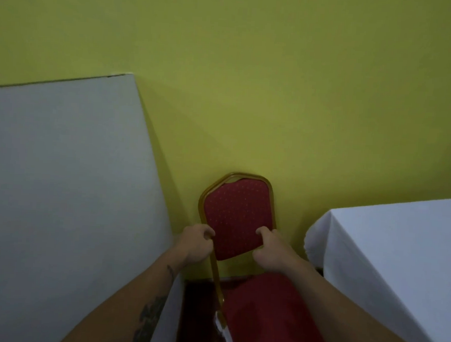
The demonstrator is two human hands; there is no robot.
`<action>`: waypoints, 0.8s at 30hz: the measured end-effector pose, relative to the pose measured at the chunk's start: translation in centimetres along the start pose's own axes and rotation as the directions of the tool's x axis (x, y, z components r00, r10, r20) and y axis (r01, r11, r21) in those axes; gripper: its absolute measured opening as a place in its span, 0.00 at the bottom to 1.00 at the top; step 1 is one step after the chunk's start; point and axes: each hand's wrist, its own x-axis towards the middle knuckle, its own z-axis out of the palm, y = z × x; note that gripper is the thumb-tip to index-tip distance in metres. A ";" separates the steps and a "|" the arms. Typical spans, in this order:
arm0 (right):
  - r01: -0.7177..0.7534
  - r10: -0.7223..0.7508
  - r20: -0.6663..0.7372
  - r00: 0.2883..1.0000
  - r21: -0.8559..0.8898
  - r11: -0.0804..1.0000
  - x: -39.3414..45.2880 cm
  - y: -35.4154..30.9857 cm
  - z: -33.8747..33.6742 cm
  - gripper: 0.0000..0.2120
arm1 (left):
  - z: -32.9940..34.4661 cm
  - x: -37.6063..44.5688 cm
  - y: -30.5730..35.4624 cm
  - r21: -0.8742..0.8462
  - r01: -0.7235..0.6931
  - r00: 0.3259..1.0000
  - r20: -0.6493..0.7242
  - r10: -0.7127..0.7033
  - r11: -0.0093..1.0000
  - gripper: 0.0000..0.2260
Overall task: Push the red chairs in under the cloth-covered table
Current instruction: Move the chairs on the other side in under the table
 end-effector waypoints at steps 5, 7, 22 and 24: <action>-0.044 0.044 0.017 0.999 -0.005 0.999 10.1 -2.8 -0.4 0.37 | -1.9 9.1 -2.2 0.065 -0.017 0.999 -0.040 0.020 0.998 0.17; -0.066 0.066 0.030 0.997 -0.004 0.998 14.6 -4.3 -0.2 0.39 | -2.9 13.2 -3.7 0.103 -0.003 0.998 -0.060 0.009 0.995 0.17; -0.453 0.484 0.095 0.870 0.544 0.706 42.8 -11.7 6.2 0.55 | 0.3 38.0 -12.6 0.141 0.107 0.986 0.112 -0.123 0.984 0.23; -0.485 0.544 0.131 0.829 0.651 0.583 44.8 -12.3 7.2 0.59 | 1.5 39.6 -13.5 0.084 0.115 0.986 0.114 -0.124 0.990 0.20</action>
